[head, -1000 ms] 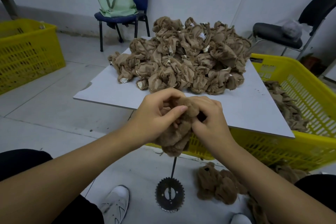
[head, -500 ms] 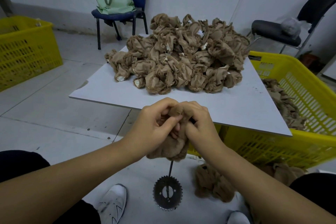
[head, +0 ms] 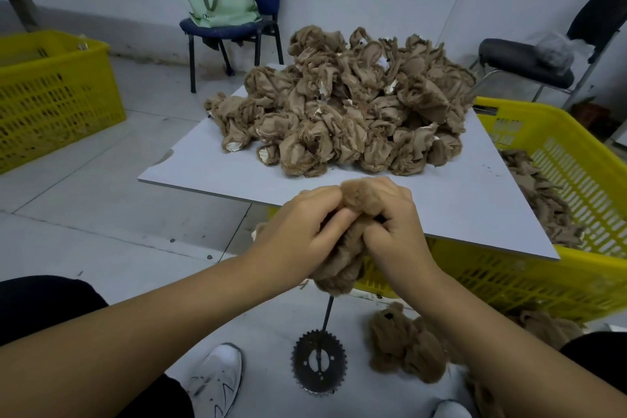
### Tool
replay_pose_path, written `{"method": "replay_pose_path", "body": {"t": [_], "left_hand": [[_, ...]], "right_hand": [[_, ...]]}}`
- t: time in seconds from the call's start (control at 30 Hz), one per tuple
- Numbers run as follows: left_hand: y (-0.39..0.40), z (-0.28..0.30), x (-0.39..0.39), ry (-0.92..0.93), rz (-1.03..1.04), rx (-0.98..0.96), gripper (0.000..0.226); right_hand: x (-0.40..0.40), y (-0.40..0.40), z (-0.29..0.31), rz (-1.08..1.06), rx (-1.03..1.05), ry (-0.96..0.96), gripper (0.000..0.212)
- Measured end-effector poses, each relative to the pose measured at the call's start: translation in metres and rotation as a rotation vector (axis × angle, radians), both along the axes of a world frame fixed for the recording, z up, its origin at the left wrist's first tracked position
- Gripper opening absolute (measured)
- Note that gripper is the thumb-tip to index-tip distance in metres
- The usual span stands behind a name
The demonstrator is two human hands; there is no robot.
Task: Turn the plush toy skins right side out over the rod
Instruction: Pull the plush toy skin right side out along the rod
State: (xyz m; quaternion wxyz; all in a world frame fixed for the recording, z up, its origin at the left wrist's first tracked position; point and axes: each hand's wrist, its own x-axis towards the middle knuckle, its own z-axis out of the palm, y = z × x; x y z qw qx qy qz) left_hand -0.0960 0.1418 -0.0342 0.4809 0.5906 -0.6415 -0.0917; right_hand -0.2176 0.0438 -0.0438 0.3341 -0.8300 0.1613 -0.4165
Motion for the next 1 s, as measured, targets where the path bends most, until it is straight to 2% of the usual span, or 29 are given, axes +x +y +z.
{"method": "replay_pose_path", "body": {"t": [0.13, 0.27, 0.4, 0.67, 0.83, 0.9, 1.0], "left_hand": [[0.003, 0.006, 0.002, -0.163, -0.038, -0.017, 0.033], [0.006, 0.010, 0.006, -0.332, -0.019, 0.081, 0.028], [0.007, 0.012, 0.010, -0.404, -0.003, 0.201, 0.033], [0.004, 0.009, 0.009, -0.361, 0.030, 0.247, 0.032], [0.003, 0.008, 0.008, -0.064, -0.006, 0.137, 0.014], [0.002, 0.013, 0.013, -0.088, -0.103, 0.118, 0.027], [0.002, 0.020, 0.020, -0.170, -0.201, 0.048, 0.025]], "right_hand": [[-0.003, -0.003, 0.001, -0.029, -0.169, 0.000, 0.049], [-0.001, -0.006, -0.004, -0.069, -0.302, 0.059, 0.045], [0.004, -0.004, -0.015, -0.076, -0.302, 0.107, 0.042], [0.003, 0.002, -0.018, -0.032, -0.173, 0.110, 0.040], [0.000, -0.007, -0.013, -0.084, -0.204, 0.132, 0.046], [-0.001, -0.008, -0.009, -0.070, -0.230, 0.140, 0.042], [-0.002, -0.005, -0.008, -0.047, -0.250, 0.141, 0.040]]}}
